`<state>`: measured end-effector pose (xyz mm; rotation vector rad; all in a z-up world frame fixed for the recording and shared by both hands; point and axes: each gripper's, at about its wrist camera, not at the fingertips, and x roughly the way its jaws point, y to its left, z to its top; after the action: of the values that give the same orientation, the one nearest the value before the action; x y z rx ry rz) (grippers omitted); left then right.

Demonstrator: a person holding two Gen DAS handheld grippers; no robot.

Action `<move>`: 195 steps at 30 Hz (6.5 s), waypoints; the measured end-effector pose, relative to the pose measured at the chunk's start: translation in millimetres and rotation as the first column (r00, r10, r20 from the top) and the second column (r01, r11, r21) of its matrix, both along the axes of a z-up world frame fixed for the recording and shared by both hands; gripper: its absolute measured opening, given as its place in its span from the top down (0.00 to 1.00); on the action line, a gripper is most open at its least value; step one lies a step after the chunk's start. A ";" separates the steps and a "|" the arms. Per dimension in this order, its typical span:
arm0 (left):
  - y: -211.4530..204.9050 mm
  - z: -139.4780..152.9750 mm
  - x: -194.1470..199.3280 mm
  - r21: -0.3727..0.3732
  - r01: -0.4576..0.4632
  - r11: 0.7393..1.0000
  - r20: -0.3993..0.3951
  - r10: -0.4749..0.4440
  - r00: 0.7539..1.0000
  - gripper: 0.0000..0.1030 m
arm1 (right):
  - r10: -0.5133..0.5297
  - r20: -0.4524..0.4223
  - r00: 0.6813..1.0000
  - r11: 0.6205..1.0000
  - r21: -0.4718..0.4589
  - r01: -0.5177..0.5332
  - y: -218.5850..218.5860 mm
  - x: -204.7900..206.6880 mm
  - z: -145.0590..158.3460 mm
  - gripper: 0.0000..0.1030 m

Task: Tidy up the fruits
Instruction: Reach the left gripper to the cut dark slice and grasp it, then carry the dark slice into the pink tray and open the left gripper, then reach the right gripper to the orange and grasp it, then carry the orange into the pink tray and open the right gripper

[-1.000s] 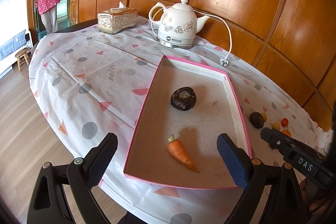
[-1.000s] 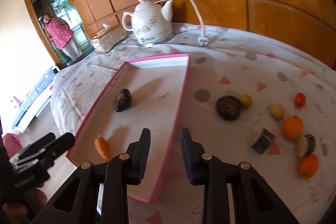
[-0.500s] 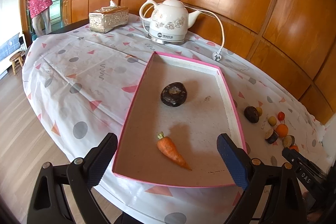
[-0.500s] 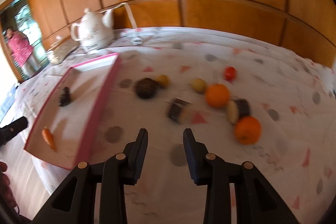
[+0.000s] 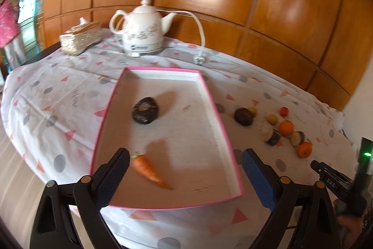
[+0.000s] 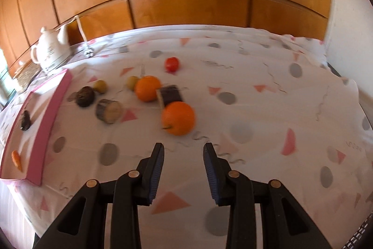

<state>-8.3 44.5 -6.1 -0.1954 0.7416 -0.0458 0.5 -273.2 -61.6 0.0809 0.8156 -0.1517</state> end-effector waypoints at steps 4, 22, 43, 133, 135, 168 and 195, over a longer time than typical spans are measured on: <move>-12.6 6.1 2.4 -0.010 0.075 0.997 0.020 -0.074 0.997 0.00 | -0.027 -0.006 1.000 1.000 -0.006 0.027 -9.5 -3.4 -4.8 0.66; -106.3 7.1 47.8 0.031 0.376 0.926 -0.117 -0.370 0.921 0.01 | -0.064 -0.001 0.998 0.998 -0.008 0.064 -22.0 -9.0 -7.0 0.64; -188.1 -60.2 139.1 0.046 0.486 0.873 -0.273 -0.457 0.847 0.76 | -0.137 -0.016 0.990 0.991 -0.007 0.137 -51.9 -12.0 -15.0 0.64; -14.1 -8.5 19.3 0.027 -0.040 0.999 -0.076 0.042 0.996 0.17 | 0.116 -0.043 0.992 0.993 0.027 -0.114 1.5 34.9 -1.1 0.48; -9.6 -8.2 18.6 0.022 -0.060 0.998 -0.077 0.062 0.995 0.17 | 0.115 -0.049 0.992 0.993 0.025 -0.114 2.4 41.9 -2.1 0.48; 32.7 -6.0 5.3 -0.043 -0.190 0.981 -0.075 0.186 0.980 0.16 | 0.305 -0.101 0.947 0.952 0.049 -0.302 49.4 33.6 -6.4 0.62; 78.6 -18.8 0.0 -0.068 -0.307 0.949 -0.112 0.299 0.948 0.16 | 0.654 -0.056 0.754 0.752 0.152 -0.641 232.7 110.1 28.9 0.54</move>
<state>-8.3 123.1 -24.9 -0.3941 0.8032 0.2277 110.6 -40.5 -32.7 -0.1006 0.9176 0.5683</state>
